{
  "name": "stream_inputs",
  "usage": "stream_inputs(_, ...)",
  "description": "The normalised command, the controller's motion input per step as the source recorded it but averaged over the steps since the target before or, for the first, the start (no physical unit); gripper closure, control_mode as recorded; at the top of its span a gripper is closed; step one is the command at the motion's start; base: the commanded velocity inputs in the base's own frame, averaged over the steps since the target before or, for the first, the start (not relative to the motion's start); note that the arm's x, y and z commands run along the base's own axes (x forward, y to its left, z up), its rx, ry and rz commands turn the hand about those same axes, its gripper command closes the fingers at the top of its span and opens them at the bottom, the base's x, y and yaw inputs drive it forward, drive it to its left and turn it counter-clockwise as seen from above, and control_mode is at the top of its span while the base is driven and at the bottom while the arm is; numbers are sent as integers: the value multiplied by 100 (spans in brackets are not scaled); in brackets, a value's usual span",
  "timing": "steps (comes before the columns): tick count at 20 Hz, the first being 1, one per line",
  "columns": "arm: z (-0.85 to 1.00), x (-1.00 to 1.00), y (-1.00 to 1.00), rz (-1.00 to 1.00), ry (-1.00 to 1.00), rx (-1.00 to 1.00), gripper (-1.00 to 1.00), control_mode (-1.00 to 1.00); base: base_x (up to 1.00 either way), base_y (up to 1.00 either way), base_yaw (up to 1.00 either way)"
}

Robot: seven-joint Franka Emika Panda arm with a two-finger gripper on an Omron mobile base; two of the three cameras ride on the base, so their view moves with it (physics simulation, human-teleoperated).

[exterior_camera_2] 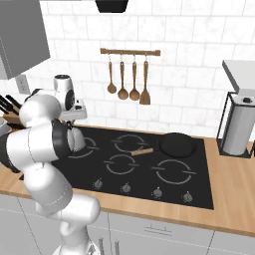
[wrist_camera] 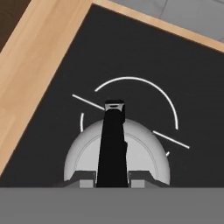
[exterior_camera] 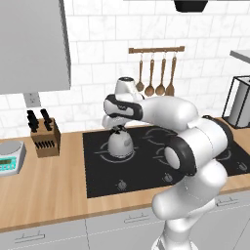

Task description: Pick the kettle from the counter and place it on a stove burner. Then turn the burner on.

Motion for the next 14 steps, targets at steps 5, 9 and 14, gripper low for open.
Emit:
stream_inputs(5, -11, 5, 0, 0, 0, 0, 100, -100, 0, 0, 0)
stream_inputs(9, -31, 5, 0, 0, 0, 0, 100, -100, 0, 0, 0)
stream_inputs(14, -47, 0, 0, 0, 0, 0, 100, -100, 0, 0, 0)
